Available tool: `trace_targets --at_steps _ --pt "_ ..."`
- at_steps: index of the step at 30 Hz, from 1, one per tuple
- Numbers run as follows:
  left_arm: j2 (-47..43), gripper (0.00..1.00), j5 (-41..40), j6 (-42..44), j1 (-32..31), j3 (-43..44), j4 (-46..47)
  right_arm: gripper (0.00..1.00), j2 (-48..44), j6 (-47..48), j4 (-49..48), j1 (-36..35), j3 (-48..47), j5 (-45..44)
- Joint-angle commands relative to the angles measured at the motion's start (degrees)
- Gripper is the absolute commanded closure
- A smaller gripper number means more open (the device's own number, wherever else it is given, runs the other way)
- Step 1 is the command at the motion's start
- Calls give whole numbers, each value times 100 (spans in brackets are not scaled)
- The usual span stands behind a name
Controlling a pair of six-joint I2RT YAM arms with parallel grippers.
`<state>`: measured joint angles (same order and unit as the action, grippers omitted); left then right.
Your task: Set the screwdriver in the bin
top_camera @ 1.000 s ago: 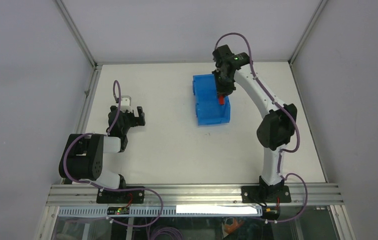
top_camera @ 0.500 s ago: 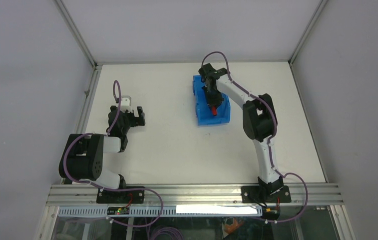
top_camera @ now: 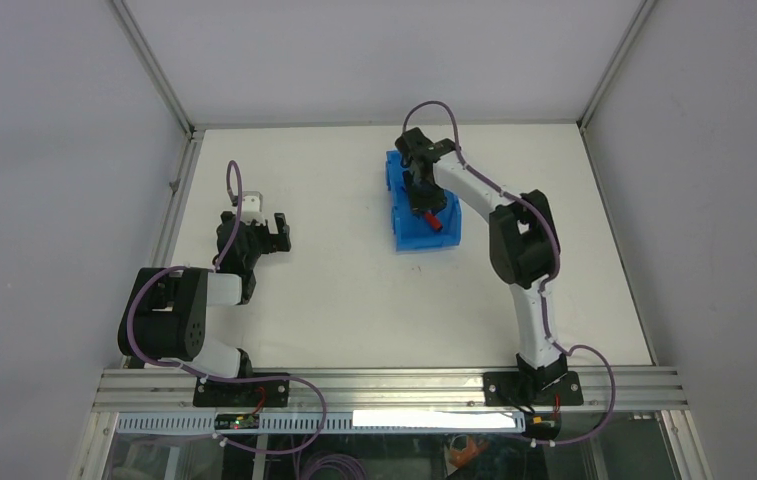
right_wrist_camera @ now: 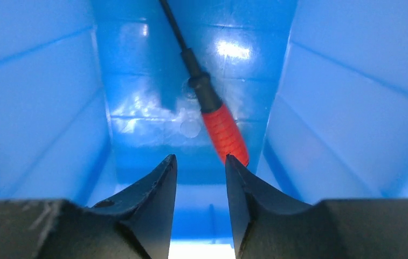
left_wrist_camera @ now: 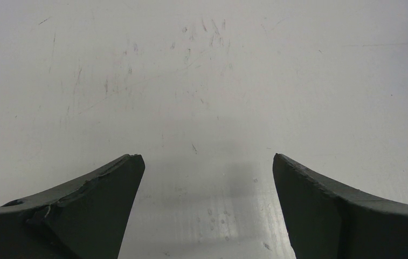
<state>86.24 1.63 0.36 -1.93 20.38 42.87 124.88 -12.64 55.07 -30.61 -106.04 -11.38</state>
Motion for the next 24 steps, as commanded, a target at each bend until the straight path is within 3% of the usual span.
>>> trace_targets --at_steps 1,5,7,8,9,12,19,24 --pt "1 1 88 -89 -55 135 371 59 -1174 -150 -198 -144 -9 -122" --pt "7 1 89 -89 -61 133 371 54 -1985 -106 -238 -156 141 -143" --pt "7 1 87 -89 -60 133 371 32 -2507 41 -340 -156 347 -158" --pt "7 1 84 -89 -61 133 371 8 -2787 108 -454 -147 528 -245" --pt "3 1 84 -89 -61 133 371 2 -3083 145 -566 -143 721 -416" --pt "0 1 91 -89 -61 133 371 1 -3945 354 -1083 -11 1560 -850" --pt "7 1 89 -89 -57 133 371 1 -5471 310 -2713 1087 4190 -481" --pt "1 1 92 -89 -59 133 371 1 -6305 31 -4507 1325 6289 -559"
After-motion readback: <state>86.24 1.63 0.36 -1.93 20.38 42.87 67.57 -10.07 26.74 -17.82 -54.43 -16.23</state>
